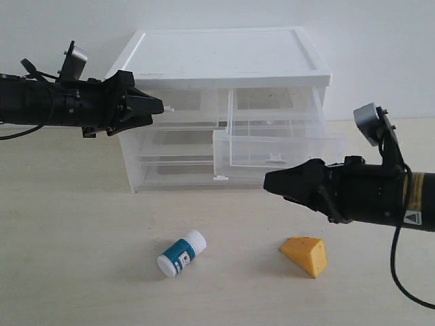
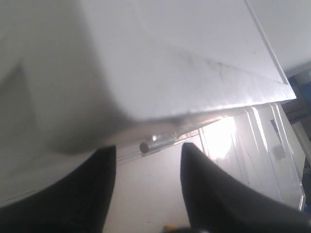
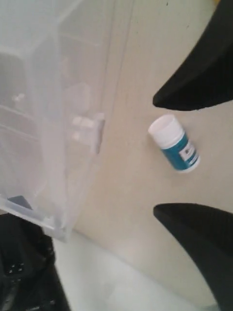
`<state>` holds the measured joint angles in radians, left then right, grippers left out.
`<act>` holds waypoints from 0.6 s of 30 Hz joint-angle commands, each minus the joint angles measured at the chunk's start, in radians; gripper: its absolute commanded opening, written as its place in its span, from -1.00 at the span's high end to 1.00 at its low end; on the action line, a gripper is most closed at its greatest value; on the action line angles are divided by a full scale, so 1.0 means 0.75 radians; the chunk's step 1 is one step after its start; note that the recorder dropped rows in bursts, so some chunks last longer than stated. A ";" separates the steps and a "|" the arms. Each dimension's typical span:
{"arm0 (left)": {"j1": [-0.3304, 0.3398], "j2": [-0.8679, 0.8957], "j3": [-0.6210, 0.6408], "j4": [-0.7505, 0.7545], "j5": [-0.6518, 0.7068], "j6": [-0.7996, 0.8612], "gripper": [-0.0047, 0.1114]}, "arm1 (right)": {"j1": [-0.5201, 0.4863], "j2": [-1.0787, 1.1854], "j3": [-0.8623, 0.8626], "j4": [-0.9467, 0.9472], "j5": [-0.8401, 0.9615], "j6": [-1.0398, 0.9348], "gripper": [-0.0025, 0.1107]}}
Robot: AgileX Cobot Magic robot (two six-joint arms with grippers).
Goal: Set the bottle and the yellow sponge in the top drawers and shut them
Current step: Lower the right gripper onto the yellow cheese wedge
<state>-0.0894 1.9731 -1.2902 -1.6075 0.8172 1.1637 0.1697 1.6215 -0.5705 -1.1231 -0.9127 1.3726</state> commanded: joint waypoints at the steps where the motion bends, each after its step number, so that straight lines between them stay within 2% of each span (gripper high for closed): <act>1: 0.011 0.005 -0.017 -0.061 -0.078 0.003 0.20 | 0.001 -0.118 0.001 -0.279 0.326 0.056 0.05; 3: 0.011 0.005 -0.017 -0.061 -0.080 0.003 0.20 | 0.001 -0.131 0.001 -0.427 0.397 0.114 0.05; 7: 0.011 0.005 -0.017 -0.061 -0.077 0.003 0.20 | 0.003 -0.081 0.001 -0.474 0.403 0.071 0.05; 13: 0.011 0.005 -0.017 -0.061 -0.077 0.003 0.20 | 0.003 0.032 0.001 -0.433 0.476 -0.144 0.05; 18: 0.011 0.005 -0.017 -0.038 -0.066 0.003 0.20 | 0.003 0.077 0.001 -0.288 0.484 -0.381 0.05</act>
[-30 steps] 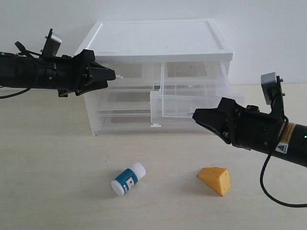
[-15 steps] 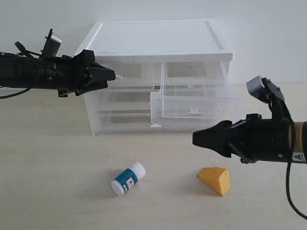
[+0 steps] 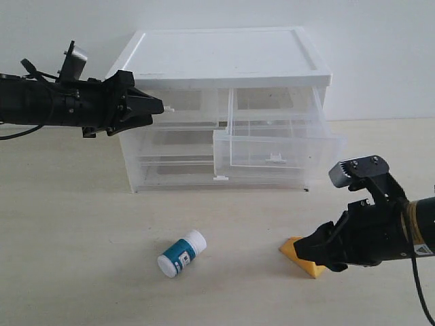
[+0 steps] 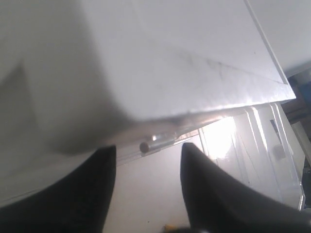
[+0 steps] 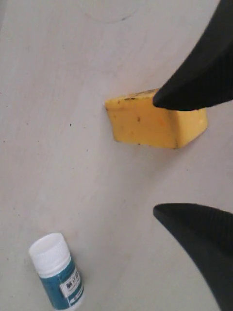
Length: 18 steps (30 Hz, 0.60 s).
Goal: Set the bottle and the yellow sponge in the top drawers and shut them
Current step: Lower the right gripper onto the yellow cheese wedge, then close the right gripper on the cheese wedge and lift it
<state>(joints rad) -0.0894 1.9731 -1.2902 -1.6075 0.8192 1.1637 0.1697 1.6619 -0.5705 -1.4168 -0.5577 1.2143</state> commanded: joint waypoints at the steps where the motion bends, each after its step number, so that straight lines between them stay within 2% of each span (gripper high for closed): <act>1: 0.011 0.005 -0.017 -0.032 -0.069 0.003 0.20 | 0.003 0.031 0.001 0.138 0.015 -0.211 0.05; 5: 0.011 0.005 -0.017 -0.032 -0.069 0.003 0.20 | 0.003 0.033 0.001 0.194 0.116 -0.287 0.05; 18: 0.011 0.005 -0.017 -0.032 -0.069 0.003 0.20 | 0.003 0.033 0.001 0.267 0.084 -0.405 0.05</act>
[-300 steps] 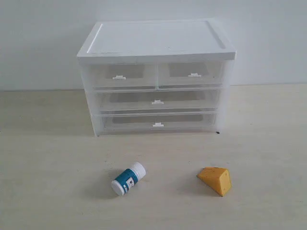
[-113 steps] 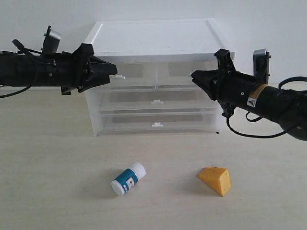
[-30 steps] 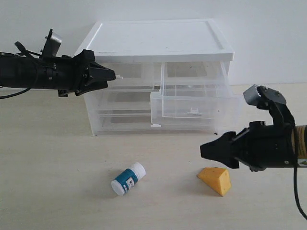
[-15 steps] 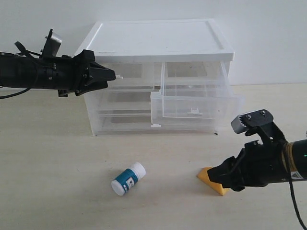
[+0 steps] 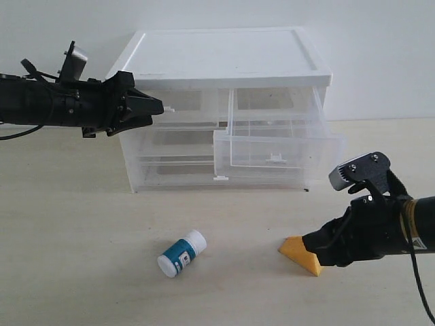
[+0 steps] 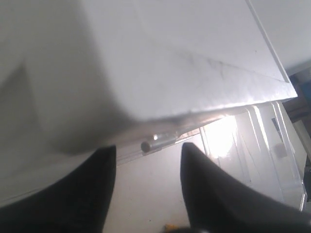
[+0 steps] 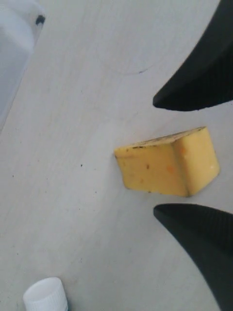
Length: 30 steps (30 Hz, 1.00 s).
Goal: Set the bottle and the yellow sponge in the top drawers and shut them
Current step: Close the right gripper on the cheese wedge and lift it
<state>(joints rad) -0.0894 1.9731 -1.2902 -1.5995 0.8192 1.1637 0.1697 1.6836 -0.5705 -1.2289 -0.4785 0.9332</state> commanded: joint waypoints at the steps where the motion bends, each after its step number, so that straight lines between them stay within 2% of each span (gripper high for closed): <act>1: 0.011 0.005 -0.017 -0.043 -0.069 0.003 0.20 | 0.003 0.004 0.001 0.016 -0.028 -0.032 0.05; 11: 0.011 0.005 -0.017 -0.043 -0.069 0.003 0.20 | 0.003 0.020 0.001 0.026 -0.100 -0.047 0.05; 19: 0.011 0.005 -0.017 -0.029 -0.060 0.003 0.20 | 0.003 0.166 0.001 0.215 -0.138 -0.281 0.05; 26: 0.011 0.005 -0.017 -0.023 -0.060 0.003 0.20 | 0.003 0.216 0.001 0.208 -0.160 -0.287 0.07; 28: 0.011 0.005 -0.017 -0.019 -0.060 0.003 0.20 | 0.003 0.220 0.001 0.192 -0.162 -0.276 0.20; 30: 0.011 0.005 -0.017 -0.019 -0.060 0.003 0.20 | 0.003 0.220 0.001 0.186 -0.162 -0.262 0.51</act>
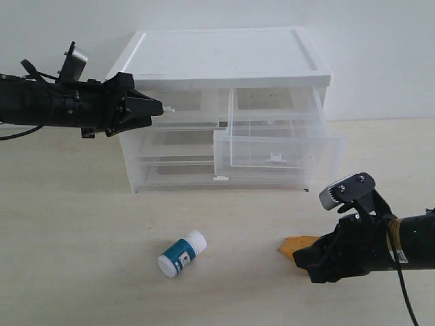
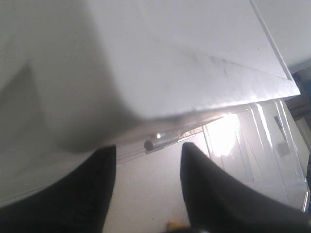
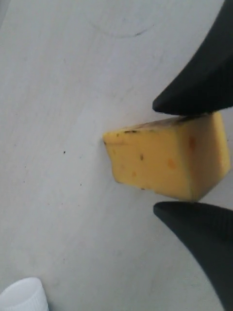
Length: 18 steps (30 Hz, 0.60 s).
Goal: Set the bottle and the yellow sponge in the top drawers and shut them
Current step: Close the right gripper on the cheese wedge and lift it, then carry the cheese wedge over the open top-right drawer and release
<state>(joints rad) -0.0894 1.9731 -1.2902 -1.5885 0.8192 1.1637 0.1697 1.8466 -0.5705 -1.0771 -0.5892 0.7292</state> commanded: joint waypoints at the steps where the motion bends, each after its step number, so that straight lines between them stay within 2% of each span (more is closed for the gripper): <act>1: 0.011 0.005 -0.017 -0.034 -0.060 0.003 0.20 | 0.003 0.003 0.001 -0.037 -0.014 0.027 0.67; 2: 0.011 0.005 -0.017 -0.034 -0.060 0.003 0.20 | 0.003 0.003 0.001 -0.068 -0.018 0.056 0.87; 3: 0.011 0.005 -0.017 -0.034 -0.060 0.003 0.20 | 0.003 0.000 0.001 -0.114 -0.032 0.099 0.95; 9: 0.011 0.005 -0.017 -0.034 -0.060 0.003 0.20 | 0.003 -0.056 0.001 -0.443 -0.232 0.421 0.96; 12: 0.011 0.005 -0.017 -0.034 -0.060 0.003 0.20 | 0.003 -0.100 0.001 -0.532 -0.466 0.560 0.96; 16: 0.011 0.005 -0.017 -0.034 -0.060 -0.007 0.20 | 0.003 -0.149 0.001 -0.550 -0.837 0.586 0.96; 18: 0.011 0.005 -0.017 -0.034 -0.060 -0.007 0.20 | 0.003 -0.186 0.001 -0.509 -0.843 0.592 0.96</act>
<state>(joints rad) -0.0894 1.9731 -1.2902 -1.5885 0.8192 1.1613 0.1697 1.7438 -0.5705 -1.4733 -1.1370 1.1587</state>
